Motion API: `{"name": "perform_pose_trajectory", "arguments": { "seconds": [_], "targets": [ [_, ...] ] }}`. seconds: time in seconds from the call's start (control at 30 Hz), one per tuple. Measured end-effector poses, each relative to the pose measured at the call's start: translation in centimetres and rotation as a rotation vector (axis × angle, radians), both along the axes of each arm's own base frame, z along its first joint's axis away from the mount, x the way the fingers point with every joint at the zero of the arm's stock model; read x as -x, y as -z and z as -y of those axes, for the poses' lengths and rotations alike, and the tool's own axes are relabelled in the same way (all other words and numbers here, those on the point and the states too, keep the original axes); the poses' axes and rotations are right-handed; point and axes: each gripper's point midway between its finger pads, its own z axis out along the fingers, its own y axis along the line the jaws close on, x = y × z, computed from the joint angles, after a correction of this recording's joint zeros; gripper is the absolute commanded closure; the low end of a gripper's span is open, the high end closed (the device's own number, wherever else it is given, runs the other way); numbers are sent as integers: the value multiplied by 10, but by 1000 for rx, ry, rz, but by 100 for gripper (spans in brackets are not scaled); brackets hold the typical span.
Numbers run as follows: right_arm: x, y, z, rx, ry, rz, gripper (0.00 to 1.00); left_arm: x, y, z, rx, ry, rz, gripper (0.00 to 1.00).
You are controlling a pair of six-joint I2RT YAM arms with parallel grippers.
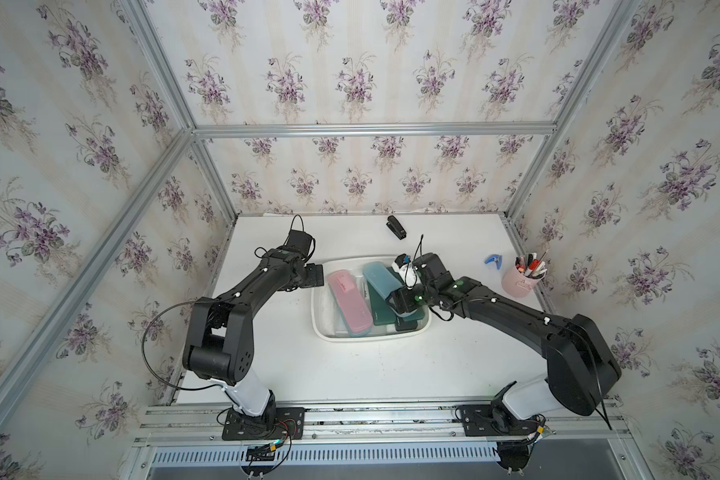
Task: Put the pencil case into the storage box
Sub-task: Place the pencil case at the storage box.
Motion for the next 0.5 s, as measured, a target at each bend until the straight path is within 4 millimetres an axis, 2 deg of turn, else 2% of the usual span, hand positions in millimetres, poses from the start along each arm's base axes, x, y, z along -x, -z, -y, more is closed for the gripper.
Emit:
{"name": "perform_pose_trajectory", "arguments": {
  "seconds": [0.17, 0.5],
  "targets": [
    [10, 16, -28, 17, 15, -18, 31, 9, 2, -2, 0, -3, -4, 1],
    [3, 13, -80, -1, 45, 13, 31, 15, -2, -4, -5, 3, 4, 1]
  ]
}}
